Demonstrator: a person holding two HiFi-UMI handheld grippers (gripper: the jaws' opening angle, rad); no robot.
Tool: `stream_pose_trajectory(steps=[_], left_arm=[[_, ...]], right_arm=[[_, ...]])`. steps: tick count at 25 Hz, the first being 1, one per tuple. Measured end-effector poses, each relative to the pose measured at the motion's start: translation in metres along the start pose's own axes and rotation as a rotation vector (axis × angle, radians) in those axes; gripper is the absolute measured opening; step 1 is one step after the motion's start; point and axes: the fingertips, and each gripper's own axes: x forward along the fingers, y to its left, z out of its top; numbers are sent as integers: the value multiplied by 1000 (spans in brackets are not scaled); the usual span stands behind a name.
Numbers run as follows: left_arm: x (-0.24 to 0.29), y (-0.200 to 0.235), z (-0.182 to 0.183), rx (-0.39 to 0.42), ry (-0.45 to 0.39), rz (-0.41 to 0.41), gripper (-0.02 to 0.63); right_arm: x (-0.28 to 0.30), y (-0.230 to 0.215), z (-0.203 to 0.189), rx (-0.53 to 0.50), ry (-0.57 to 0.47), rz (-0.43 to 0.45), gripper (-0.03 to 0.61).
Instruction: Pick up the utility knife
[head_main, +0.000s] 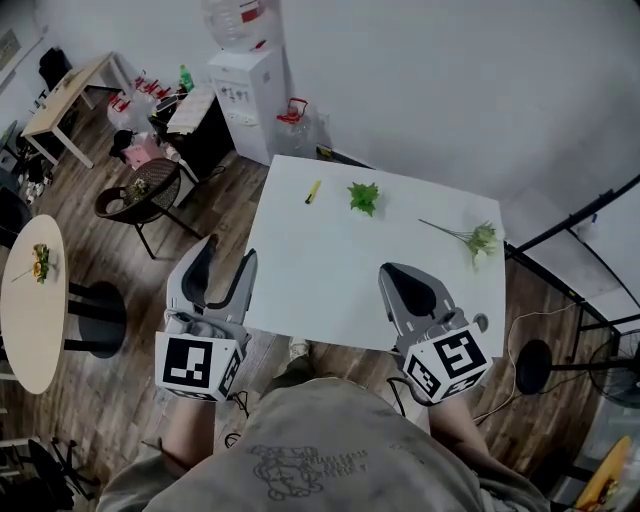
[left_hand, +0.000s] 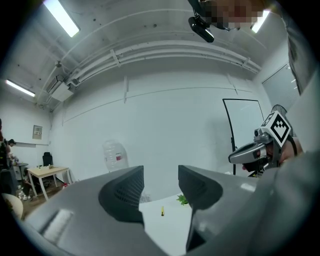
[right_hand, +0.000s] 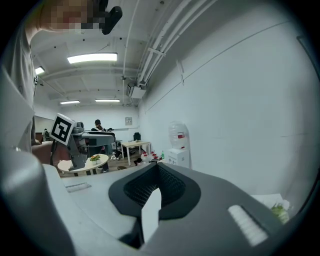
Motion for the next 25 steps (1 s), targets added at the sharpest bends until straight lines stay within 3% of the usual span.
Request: stream_pose_trajectory(steps=[14,25], left_arm=[[86,76,-16,-5,-9,-101,210],[113,70,-26,-7,22,-169,210]], right_arm=[[83,-30,33,-22,-5,-132,29],[90,-43,22,6,24,-173,29]])
